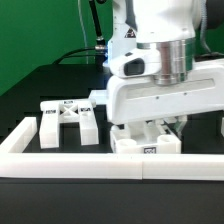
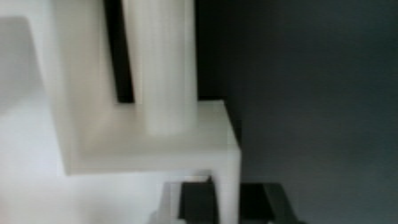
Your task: Assemble chair
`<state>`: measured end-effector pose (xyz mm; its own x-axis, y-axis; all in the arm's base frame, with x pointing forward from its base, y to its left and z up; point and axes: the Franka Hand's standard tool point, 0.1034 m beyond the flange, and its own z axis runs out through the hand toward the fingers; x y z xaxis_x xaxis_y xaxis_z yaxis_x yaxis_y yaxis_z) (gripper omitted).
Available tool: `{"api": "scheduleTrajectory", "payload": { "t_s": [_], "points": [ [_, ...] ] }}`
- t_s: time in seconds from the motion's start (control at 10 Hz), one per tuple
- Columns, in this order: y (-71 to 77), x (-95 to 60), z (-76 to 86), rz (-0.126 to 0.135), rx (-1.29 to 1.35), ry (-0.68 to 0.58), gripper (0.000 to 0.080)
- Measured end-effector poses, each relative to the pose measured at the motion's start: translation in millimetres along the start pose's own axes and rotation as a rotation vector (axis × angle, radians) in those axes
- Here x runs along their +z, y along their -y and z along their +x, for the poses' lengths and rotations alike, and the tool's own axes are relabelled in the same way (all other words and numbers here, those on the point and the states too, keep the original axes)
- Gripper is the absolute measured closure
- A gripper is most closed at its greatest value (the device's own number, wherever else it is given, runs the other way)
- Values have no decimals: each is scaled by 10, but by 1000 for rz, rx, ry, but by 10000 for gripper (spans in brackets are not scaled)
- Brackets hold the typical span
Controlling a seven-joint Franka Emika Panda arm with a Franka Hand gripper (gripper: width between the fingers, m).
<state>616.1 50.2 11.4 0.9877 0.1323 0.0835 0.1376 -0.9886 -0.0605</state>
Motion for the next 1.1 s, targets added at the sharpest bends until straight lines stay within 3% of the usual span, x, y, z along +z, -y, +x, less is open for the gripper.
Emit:
{"api": "scheduleTrajectory", "payload": {
  "t_s": [0.3, 0.7, 1.1],
  "points": [
    [262, 14, 184, 5, 34, -20, 765],
    [446, 24, 446, 21, 140, -40, 765],
    [551, -2, 479, 30, 153, -14, 765]
  ]
}}
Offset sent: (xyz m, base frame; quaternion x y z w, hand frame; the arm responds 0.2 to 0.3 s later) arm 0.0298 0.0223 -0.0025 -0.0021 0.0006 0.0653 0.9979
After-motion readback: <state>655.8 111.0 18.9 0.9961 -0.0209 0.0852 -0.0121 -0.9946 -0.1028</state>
